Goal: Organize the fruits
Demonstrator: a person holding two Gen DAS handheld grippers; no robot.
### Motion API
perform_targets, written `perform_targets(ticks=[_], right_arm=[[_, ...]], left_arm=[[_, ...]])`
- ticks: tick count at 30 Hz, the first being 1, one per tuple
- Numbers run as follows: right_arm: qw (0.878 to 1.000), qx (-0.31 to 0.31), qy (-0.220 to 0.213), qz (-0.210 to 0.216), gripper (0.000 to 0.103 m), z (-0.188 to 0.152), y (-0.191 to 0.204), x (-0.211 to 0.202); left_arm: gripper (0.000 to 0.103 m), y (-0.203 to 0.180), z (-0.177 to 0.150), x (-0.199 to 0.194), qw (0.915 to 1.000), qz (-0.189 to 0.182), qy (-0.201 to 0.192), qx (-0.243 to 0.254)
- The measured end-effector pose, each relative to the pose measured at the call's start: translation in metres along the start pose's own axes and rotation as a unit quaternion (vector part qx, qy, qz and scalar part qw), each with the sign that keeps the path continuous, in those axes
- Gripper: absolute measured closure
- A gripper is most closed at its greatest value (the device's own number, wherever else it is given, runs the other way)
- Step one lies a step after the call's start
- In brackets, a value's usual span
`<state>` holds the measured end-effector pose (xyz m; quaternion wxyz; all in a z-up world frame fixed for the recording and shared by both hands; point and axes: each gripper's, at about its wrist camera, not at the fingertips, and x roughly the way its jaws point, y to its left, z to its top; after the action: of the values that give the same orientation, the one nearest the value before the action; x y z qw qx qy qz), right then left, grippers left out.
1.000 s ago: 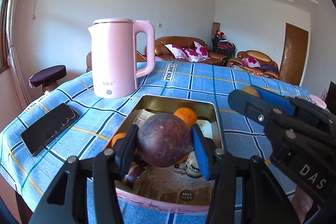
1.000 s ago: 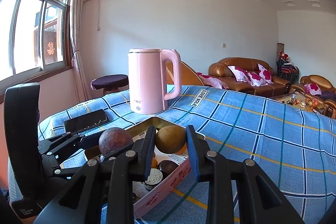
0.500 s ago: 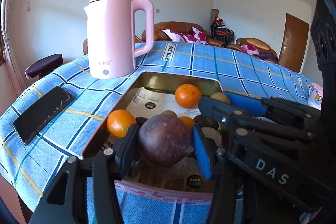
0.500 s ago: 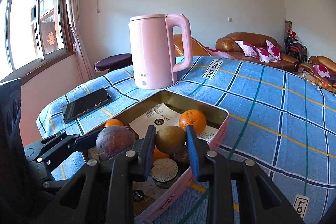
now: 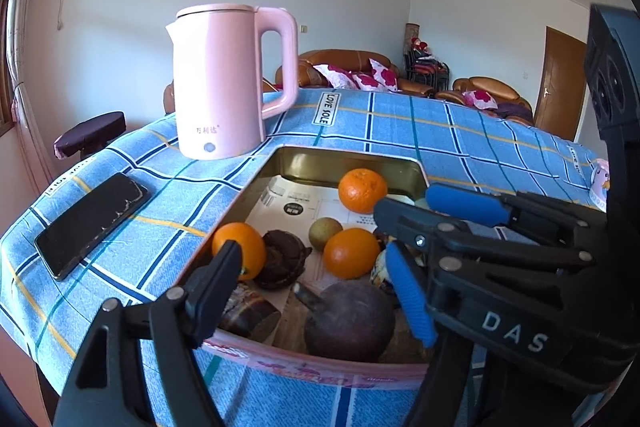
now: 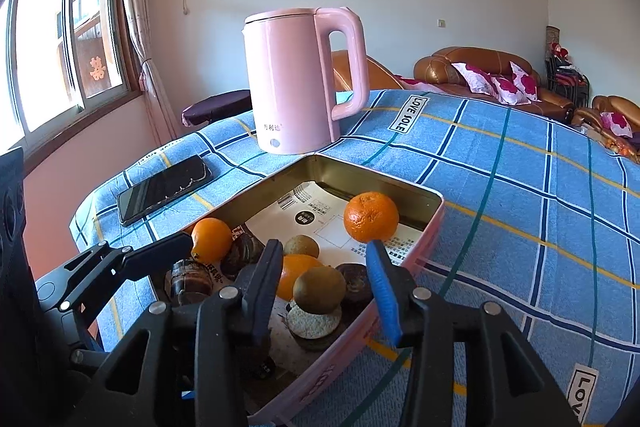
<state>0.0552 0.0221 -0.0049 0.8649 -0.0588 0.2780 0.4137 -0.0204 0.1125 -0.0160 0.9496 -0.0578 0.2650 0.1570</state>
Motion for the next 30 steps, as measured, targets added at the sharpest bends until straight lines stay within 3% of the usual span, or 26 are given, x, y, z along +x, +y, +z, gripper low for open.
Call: perform_targets(ticks=[11, 30], right_arm=[[0.999, 0.012, -0.026, -0.015, 0.049, 0.003, -0.004, -0.016], [0.993, 0.047, -0.077, -0.07, 0.04, 0.0, -0.031, -0.071]], left_arm=[[0.011, 0.001, 0.003, -0.013, 0.9996, 0.004, -0.029, 0.007], [0.004, 0.008, 0.016, -0.03, 0.998, 0.018, -0.06, -0.009]])
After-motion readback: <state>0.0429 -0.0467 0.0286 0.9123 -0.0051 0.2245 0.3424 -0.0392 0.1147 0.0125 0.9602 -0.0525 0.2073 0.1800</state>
